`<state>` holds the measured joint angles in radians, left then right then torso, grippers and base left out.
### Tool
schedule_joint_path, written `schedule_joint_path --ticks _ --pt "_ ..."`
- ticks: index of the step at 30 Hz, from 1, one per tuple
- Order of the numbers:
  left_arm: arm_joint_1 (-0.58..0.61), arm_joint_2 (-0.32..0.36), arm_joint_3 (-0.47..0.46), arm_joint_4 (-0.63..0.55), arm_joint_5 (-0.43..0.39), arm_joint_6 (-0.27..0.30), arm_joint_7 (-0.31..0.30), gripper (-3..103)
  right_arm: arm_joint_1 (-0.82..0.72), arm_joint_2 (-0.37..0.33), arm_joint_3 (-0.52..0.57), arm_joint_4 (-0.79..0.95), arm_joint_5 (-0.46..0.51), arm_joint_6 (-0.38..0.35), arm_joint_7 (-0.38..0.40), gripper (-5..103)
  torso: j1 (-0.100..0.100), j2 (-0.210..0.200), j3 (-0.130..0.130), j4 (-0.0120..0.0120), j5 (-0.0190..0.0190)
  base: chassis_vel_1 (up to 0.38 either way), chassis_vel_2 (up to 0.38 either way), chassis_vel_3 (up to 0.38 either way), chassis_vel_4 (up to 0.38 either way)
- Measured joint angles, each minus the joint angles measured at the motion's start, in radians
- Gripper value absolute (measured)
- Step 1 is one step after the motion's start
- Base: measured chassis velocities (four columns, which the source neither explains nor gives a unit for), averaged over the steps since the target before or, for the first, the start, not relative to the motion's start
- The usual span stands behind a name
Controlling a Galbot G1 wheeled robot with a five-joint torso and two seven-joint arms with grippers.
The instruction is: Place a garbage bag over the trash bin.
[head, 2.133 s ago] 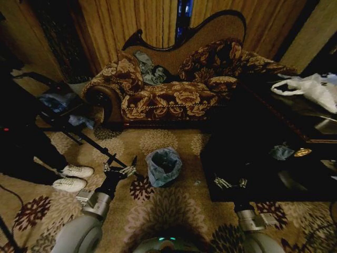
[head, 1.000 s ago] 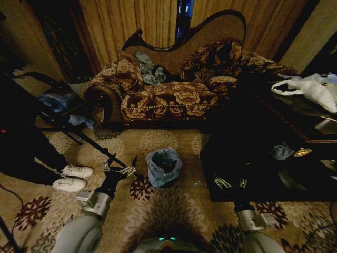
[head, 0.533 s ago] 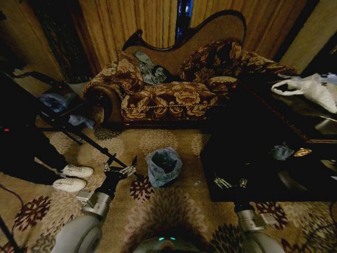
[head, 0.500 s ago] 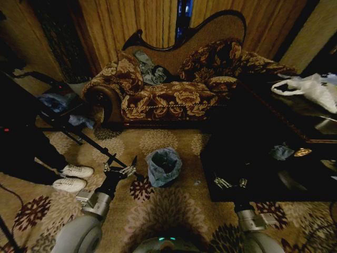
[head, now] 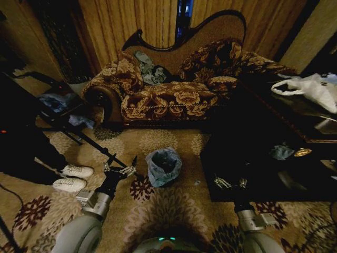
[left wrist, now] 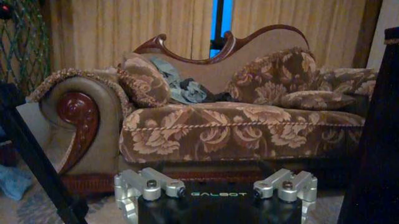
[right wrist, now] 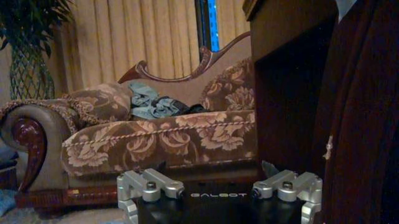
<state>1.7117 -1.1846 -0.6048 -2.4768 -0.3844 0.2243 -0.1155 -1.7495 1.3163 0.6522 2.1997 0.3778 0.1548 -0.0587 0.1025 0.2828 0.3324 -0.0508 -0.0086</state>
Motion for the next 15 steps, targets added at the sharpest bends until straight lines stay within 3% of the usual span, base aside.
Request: schedule_joint_path --ticks 15 --pt "0.0 0.0 0.0 0.0 0.0 0.0 0.0 100 0.0 0.0 0.0 0.0 0.0 0.0 0.0 100 0.0 0.0 0.0 0.0 0.0 0.0 0.0 0.0 0.0"
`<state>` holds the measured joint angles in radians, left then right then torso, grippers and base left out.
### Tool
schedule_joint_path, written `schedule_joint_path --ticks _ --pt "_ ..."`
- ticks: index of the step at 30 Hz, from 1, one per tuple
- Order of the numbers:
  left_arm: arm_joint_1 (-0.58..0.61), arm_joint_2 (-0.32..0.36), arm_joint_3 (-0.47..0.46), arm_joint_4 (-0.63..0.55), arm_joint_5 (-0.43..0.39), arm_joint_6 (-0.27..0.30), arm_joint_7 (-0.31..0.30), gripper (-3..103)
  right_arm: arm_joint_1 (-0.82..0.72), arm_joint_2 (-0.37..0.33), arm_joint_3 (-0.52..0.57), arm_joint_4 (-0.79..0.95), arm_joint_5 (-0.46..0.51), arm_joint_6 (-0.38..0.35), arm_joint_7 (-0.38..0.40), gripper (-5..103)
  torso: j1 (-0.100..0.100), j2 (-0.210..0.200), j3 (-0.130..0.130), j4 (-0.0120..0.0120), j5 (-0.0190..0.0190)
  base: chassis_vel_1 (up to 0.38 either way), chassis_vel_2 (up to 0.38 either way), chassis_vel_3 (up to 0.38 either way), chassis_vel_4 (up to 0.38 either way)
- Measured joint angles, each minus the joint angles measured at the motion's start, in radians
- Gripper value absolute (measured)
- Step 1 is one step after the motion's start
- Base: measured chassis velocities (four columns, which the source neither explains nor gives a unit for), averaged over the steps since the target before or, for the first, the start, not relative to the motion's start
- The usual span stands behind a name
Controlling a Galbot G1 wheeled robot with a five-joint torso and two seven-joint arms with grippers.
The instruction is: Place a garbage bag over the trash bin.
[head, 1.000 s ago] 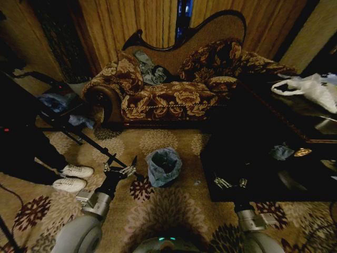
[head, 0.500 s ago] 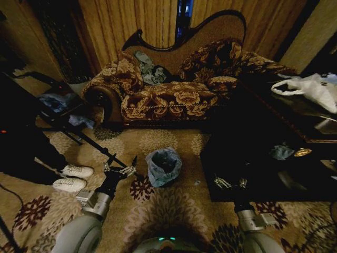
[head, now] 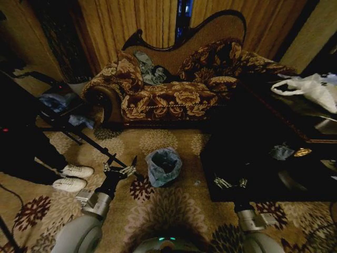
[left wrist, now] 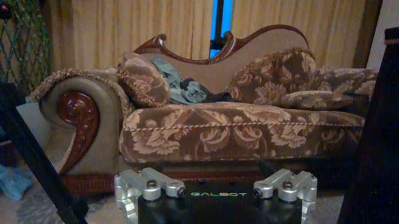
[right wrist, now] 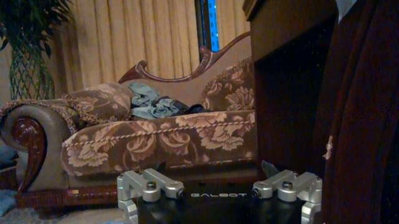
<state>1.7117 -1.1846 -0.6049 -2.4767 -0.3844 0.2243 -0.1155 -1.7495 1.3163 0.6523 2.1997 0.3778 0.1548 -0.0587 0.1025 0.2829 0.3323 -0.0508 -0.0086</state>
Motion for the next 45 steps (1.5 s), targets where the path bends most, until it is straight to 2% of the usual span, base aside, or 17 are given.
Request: schedule_joint_path --ticks 45 --pt "0.0 0.0 0.0 0.0 0.0 0.0 0.0 100 0.0 0.0 0.0 0.0 0.0 0.0 0.0 100 0.0 0.0 0.0 0.0 0.0 0.0 0.0 0.0 0.0"
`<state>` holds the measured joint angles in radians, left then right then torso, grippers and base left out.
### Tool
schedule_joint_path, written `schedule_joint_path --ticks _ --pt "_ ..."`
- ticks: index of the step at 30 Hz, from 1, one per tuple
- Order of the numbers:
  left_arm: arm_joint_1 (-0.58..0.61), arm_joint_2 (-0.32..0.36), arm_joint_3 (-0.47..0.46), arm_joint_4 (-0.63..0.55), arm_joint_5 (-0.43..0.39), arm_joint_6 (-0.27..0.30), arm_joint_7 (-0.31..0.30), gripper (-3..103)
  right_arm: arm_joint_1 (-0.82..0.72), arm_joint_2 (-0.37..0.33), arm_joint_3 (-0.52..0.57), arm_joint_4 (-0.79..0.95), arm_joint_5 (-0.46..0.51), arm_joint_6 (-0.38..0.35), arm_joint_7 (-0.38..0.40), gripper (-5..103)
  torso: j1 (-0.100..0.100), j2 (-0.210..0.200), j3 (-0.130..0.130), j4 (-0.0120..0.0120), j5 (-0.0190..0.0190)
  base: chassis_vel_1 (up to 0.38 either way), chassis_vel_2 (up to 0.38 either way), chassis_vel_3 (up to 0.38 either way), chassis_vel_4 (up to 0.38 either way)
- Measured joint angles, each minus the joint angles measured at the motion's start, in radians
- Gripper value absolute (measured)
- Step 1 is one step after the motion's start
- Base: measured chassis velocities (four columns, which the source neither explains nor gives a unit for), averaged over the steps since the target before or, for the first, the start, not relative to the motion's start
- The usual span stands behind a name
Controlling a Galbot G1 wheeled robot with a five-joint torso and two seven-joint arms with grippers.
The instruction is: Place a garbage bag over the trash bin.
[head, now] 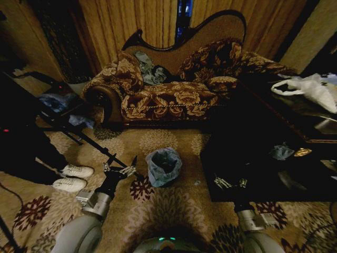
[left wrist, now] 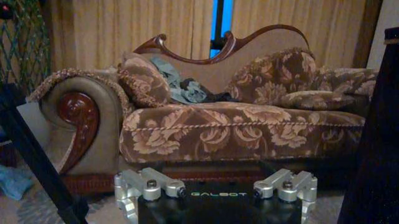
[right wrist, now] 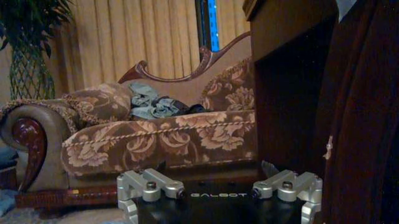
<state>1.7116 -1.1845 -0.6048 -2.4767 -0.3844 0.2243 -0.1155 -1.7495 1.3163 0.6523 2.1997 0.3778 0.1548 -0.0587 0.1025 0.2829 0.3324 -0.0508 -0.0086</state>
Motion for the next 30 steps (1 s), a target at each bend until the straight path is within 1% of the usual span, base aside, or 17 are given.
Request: schedule_joint_path --ticks 30 --pt "0.0 0.0 0.0 0.0 0.0 0.0 0.0 100 0.0 0.0 0.0 0.0 0.0 0.0 0.0 100 0.0 0.0 0.0 0.0 0.0 0.0 0.0 0.0 0.0"
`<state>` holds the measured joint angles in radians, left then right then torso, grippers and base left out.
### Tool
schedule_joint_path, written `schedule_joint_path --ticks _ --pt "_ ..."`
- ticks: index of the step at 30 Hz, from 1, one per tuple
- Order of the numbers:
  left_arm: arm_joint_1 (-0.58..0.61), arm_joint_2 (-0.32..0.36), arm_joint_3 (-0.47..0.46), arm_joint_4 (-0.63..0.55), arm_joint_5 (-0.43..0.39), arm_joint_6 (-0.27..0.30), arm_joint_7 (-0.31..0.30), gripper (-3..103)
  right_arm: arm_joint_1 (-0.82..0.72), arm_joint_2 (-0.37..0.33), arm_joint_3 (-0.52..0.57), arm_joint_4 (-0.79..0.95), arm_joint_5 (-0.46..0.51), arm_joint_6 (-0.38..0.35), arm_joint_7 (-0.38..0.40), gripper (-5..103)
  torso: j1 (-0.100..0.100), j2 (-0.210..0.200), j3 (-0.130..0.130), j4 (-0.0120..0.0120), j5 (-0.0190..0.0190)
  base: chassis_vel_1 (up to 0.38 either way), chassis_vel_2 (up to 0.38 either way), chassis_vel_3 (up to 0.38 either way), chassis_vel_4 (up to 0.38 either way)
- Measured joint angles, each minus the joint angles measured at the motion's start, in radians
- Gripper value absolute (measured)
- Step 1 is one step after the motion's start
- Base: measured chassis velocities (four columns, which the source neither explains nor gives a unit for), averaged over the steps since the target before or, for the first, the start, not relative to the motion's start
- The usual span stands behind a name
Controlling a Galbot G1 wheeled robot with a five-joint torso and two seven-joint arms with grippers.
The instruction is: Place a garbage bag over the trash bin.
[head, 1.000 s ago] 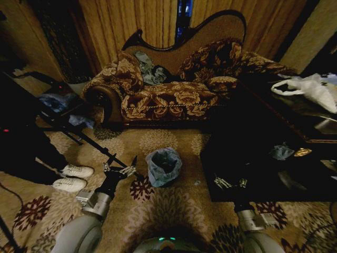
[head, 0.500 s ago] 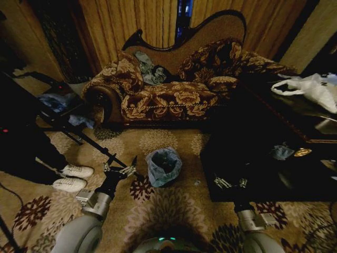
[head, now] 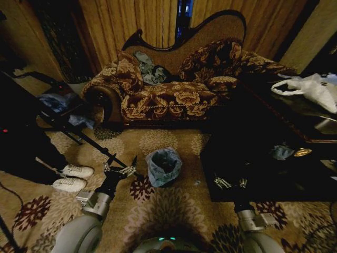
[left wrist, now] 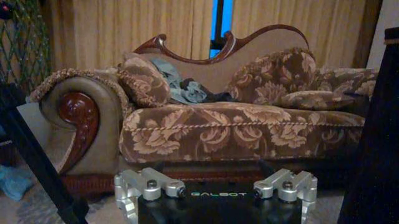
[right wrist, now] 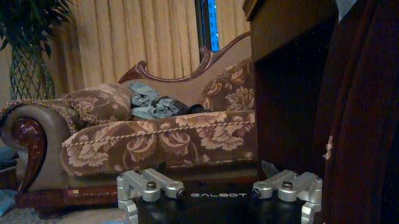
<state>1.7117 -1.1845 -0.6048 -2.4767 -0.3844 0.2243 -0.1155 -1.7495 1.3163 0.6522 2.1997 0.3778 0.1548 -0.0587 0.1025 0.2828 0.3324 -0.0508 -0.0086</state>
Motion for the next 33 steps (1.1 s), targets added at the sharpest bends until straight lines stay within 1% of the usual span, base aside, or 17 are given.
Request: schedule_joint_path --ticks 33 --pt "0.0 0.0 0.0 0.0 0.0 0.0 0.0 100 0.0 0.0 0.0 0.0 0.0 0.0 0.0 100 0.0 0.0 0.0 0.0 0.0 0.0 0.0 0.0 0.0"
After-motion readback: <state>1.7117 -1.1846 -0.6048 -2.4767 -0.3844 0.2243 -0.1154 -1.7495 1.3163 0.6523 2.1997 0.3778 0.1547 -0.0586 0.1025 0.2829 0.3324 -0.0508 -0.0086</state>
